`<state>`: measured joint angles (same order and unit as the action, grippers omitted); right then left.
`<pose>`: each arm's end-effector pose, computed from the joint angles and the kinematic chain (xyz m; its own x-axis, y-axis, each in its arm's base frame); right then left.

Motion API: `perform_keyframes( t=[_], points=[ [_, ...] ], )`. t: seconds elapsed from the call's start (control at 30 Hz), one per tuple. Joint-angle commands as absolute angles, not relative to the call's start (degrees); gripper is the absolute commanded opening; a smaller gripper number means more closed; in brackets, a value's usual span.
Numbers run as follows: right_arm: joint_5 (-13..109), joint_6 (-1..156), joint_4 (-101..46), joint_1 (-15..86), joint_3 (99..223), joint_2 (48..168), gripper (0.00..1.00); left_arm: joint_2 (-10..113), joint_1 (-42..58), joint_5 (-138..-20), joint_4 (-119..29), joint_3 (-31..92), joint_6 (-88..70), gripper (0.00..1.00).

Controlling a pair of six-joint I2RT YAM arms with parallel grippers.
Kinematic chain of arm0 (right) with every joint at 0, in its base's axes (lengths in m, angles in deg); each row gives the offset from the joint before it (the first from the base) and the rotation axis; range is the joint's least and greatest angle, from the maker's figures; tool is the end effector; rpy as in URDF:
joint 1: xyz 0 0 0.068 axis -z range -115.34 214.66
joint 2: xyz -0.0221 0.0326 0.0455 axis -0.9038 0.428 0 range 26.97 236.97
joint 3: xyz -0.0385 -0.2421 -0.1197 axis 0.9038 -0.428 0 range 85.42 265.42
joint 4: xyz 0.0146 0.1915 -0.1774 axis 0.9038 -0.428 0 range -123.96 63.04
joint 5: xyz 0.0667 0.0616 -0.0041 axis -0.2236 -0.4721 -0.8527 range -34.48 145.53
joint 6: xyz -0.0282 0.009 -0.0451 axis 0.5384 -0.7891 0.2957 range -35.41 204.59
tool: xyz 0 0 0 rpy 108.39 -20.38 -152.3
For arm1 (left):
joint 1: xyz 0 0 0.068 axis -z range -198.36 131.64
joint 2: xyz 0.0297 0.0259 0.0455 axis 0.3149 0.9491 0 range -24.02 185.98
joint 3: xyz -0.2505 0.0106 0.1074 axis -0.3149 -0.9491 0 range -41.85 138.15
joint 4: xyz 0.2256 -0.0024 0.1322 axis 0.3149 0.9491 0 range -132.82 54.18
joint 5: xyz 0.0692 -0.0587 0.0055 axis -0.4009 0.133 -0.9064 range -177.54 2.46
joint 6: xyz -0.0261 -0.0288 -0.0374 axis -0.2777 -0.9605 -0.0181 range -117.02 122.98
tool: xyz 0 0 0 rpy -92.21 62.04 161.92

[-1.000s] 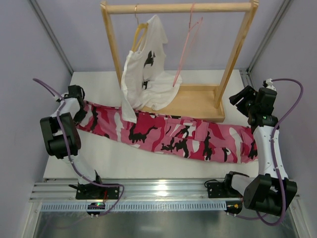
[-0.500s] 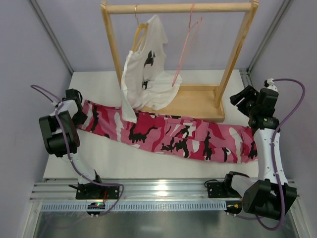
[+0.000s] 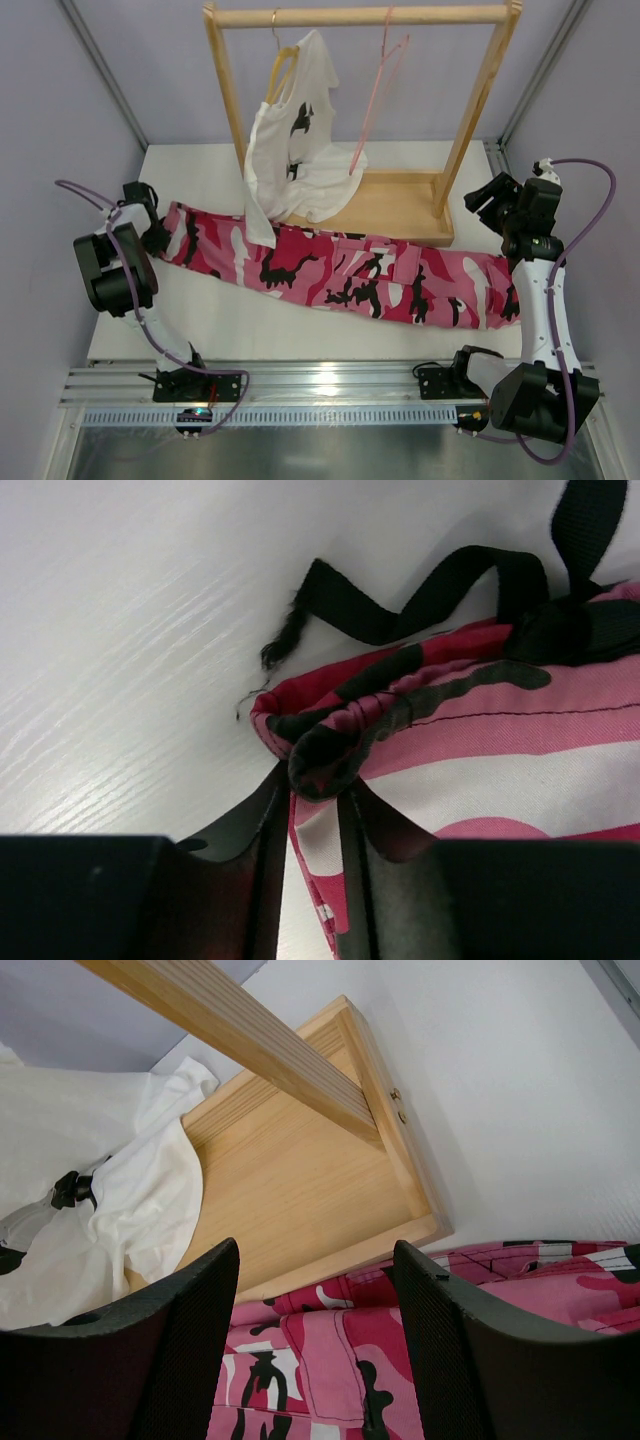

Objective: Place the trousers on the hanger
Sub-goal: Fold the trousers

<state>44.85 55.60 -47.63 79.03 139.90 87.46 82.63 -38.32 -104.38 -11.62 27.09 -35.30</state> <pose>0.2315 -0.0526 0.3283 -0.3399 0.5787 -0.7413 0.2840 0.8146 0.5057 0.3396 0.1343 0.1632 -0.4252 -0.7853 -0.4500 -0.8767 0.4809 -0.0108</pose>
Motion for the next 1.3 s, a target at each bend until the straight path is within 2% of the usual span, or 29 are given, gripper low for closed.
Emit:
perform_keyframes(
  t=[0.0, 0.07, 0.1, 0.2, 0.47, 0.7, 0.87, 1.07, 1.27],
  points=[
    [45.2, 56.2, -46.4, 78.9, 141.4, 86.5, 0.66, 85.7, -38.5, -100.6, -13.1, 29.0, -32.9, 0.24],
    [45.5, 56.3, -46.4, 78.9, 141.4, 86.0, 0.66, 87.5, -38.4, -100.0, -11.9, 29.5, -32.2, 0.20],
    [45.5, 56.3, -46.5, 78.9, 141.7, 85.9, 0.66, 88.0, -38.4, -99.5, -12.1, 29.3, -32.1, 0.13],
    [45.7, 56.5, -47.1, 78.9, 141.8, 85.3, 0.66, 88.4, -38.4, -98.8, -12.3, 27.8, -32.4, 0.00],
    [45.5, 56.6, -48.4, 78.9, 141.0, 85.0, 0.66, 81.9, -38.8, -111.8, -2.8, 28.8, -32.7, 0.00],
    [43.1, 54.3, -47.5, 78.9, 139.0, 85.0, 0.66, 71.5, -38.8, -115.7, 3.1, 27.8, -32.3, 0.00],
    [40.2, 53.0, -48.9, 78.9, 137.9, 86.6, 0.66, 64.4, -42.0, -116.5, 3.1, 22.1, -30.2, 0.01],
    [49.5, 48.2, -58.1, 78.8, 140.9, 91.2, 0.67, 60.8, -45.6, -114.4, 2.4, 15.9, -29.5, 0.00],
    [54.2, 43.0, -64.2, 78.9, 142.8, 96.3, 0.67, 59.6, -47.1, -114.0, 4.0, 16.2, -28.5, 0.00]
  ],
)
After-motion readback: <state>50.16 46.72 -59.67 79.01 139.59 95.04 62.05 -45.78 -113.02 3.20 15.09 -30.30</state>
